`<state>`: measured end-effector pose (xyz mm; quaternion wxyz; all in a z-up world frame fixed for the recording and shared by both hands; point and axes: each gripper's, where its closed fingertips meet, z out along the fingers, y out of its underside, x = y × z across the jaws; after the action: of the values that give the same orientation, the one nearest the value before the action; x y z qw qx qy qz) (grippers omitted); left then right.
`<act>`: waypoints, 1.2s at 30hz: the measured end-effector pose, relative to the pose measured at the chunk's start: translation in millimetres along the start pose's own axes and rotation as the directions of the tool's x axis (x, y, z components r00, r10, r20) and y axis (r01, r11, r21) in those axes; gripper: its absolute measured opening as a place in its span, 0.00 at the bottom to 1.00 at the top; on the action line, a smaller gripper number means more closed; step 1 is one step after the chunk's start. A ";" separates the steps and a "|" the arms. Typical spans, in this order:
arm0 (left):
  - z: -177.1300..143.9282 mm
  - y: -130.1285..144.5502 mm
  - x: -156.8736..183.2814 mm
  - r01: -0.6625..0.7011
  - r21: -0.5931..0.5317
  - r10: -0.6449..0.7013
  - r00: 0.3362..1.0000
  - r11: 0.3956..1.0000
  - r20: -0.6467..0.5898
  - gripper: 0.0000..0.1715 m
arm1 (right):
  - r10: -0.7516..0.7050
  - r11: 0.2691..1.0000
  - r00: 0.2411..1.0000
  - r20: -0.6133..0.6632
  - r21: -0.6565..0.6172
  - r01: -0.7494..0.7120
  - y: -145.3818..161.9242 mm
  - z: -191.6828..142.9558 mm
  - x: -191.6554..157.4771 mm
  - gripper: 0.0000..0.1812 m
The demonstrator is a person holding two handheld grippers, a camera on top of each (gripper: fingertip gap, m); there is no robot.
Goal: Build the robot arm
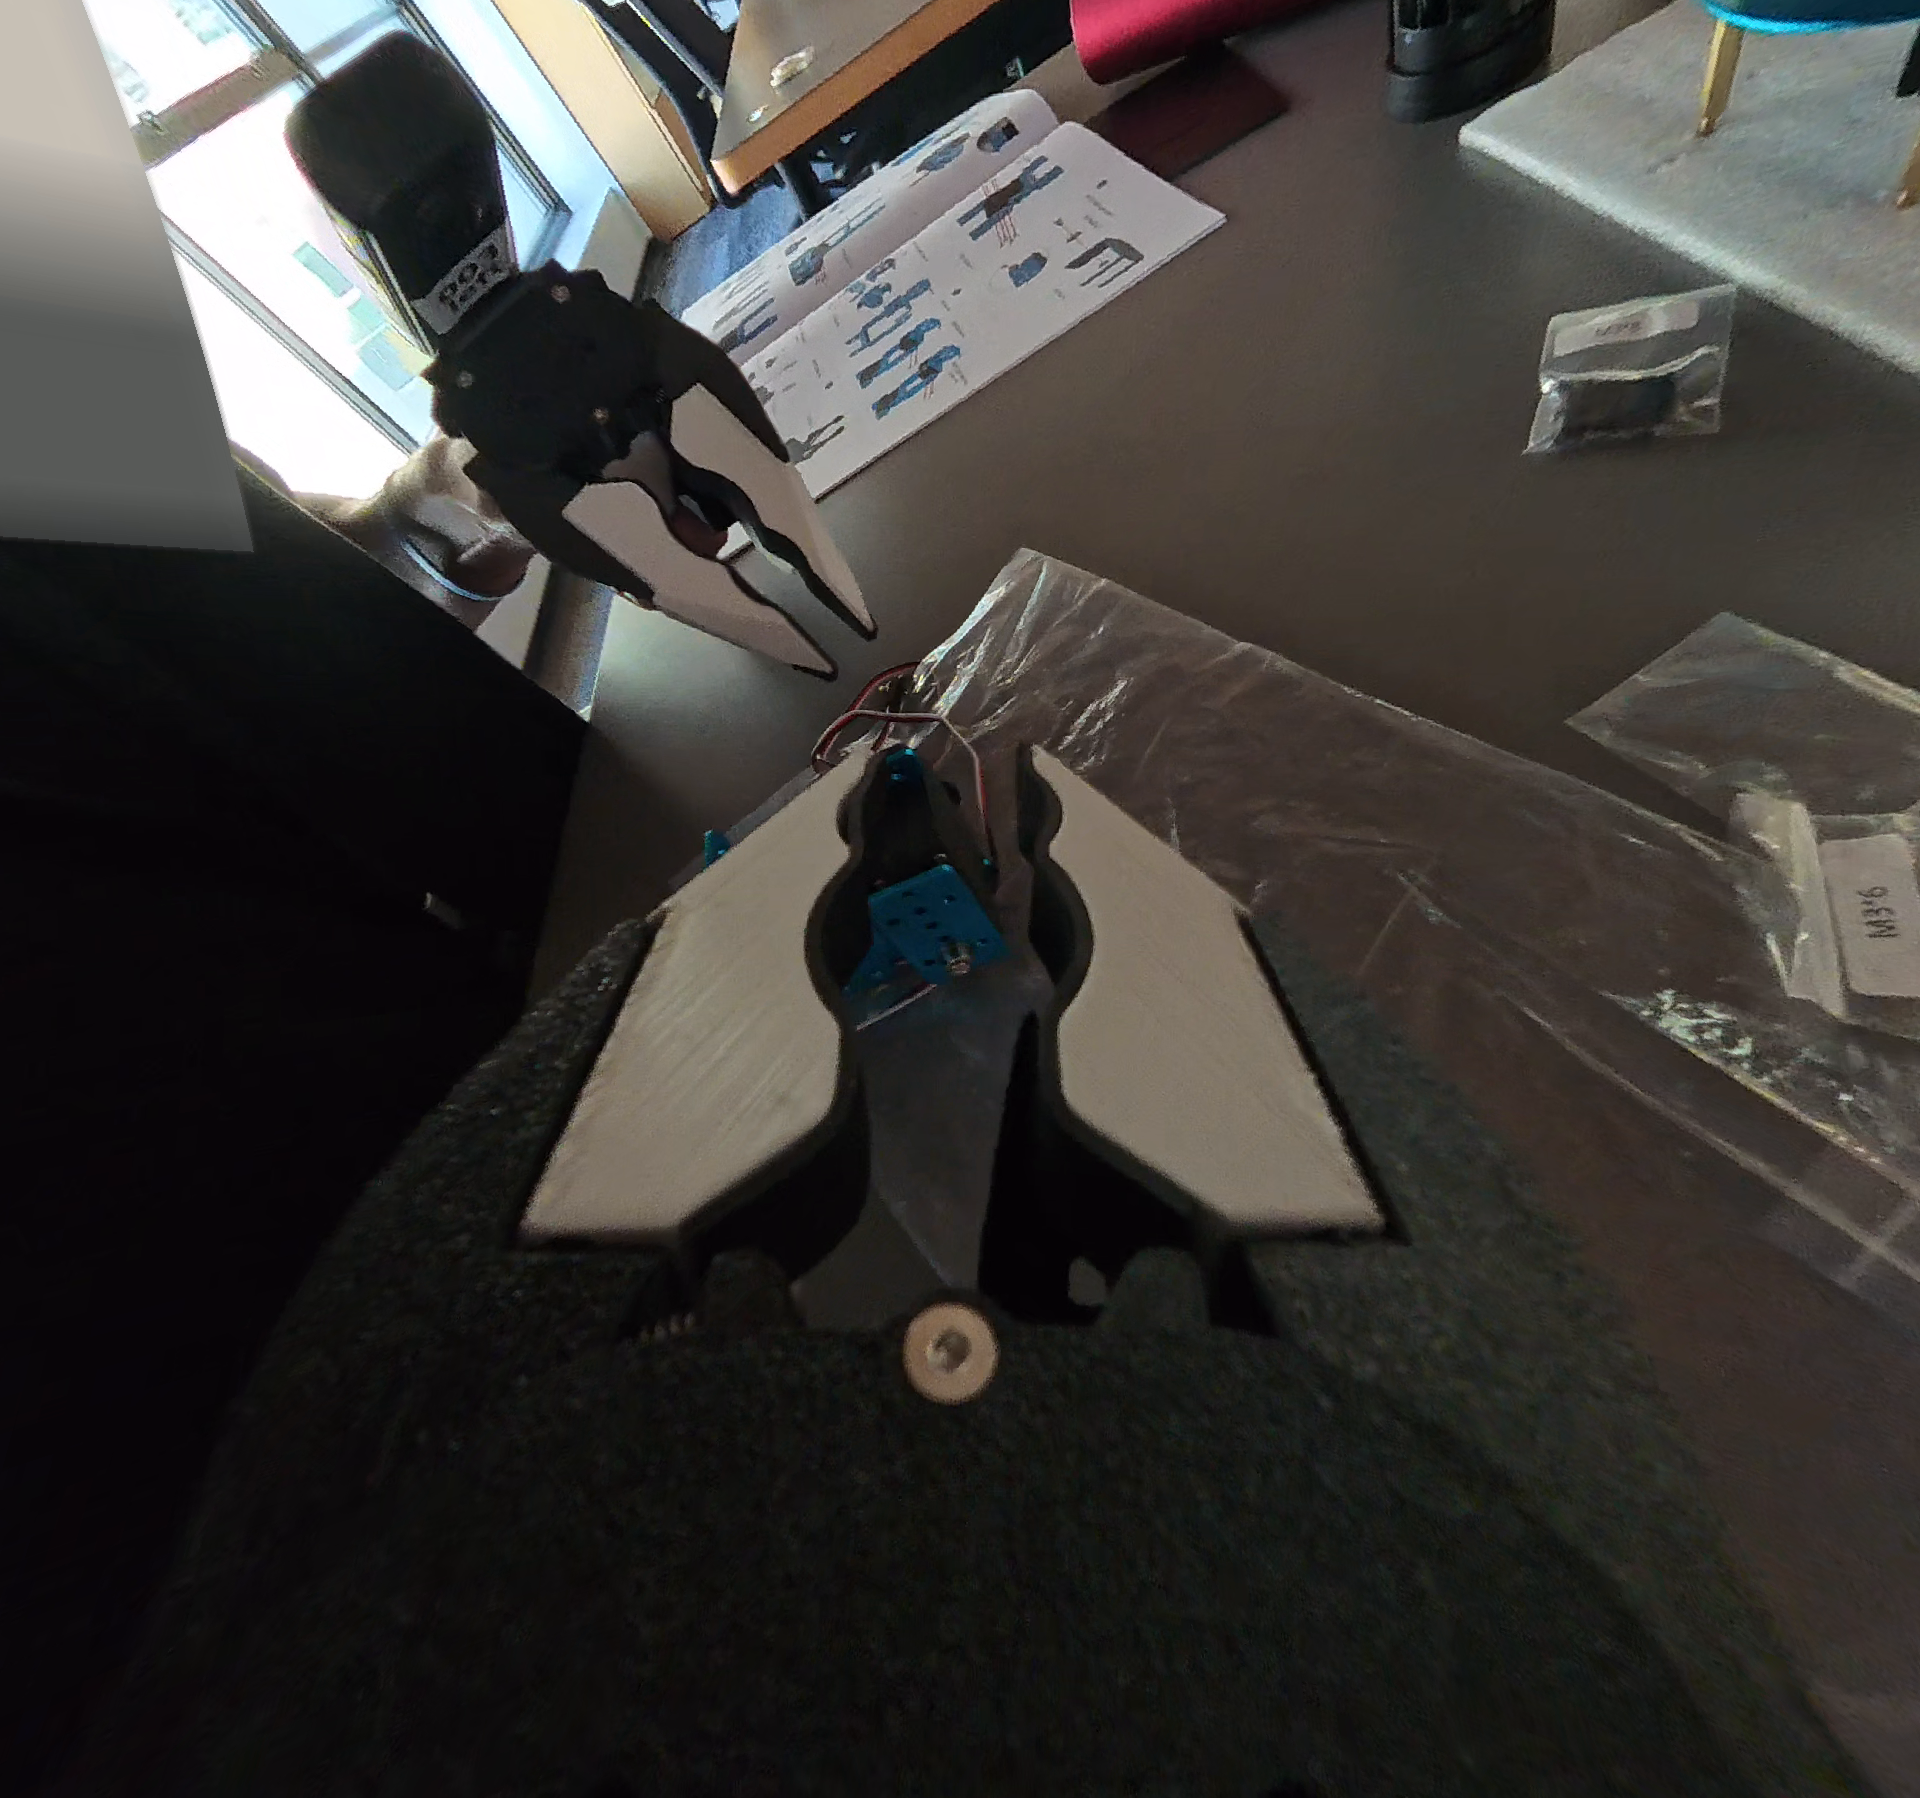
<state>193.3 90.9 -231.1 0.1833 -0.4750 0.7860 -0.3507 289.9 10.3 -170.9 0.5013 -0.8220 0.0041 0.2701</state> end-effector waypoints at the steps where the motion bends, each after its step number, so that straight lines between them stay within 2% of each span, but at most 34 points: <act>1: 2.6 -0.6 0.7 0.008 -0.008 -0.008 1.000 1.000 -0.007 0.07 | 0.005 1.000 1.000 0.007 0.001 -0.005 1.0 1.6 -0.7 0.13; 6: 13.1 2.2 4.1 0.067 -0.041 -0.067 0.998 0.997 -0.005 0.06 | -0.008 0.999 1.000 0.014 -0.044 0.009 10.1 9.7 -3.3 0.12; 11: 18.1 4.6 0.1 0.038 -0.047 -0.035 0.997 0.998 0.068 0.00 | 0.004 0.999 0.999 0.035 -0.051 -0.002 12.2 11.7 -5.8 0.12; 20: 10.6 -0.7 4.5 -0.072 -0.025 0.073 0.996 0.997 0.044 0.00 | 0.012 0.999 0.999 0.030 -0.053 -0.010 12.9 10.4 -4.2 0.12; 24: 12.0 -1.9 2.3 -0.045 -0.019 0.046 0.999 0.999 0.023 0.00 | 0.011 0.999 1.000 0.025 -0.047 -0.010 11.4 8.4 -3.7 0.12; 27: 16.4 0.0 2.0 -0.005 -0.037 0.006 1.000 0.999 0.018 0.06 | 0.019 0.998 1.000 0.023 -0.060 -0.018 14.5 9.3 -2.1 0.12; 36: 8.1 11.3 -15.0 -0.036 -0.065 0.047 0.982 0.997 0.183 0.07 | 0.041 0.995 0.999 0.035 -0.091 -0.038 21.4 13.3 -1.7 0.12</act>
<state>198.6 104.4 -245.5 0.2477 -0.4944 0.7858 -0.2769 276.7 10.2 -192.5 0.4581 -0.8385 -0.0011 0.2950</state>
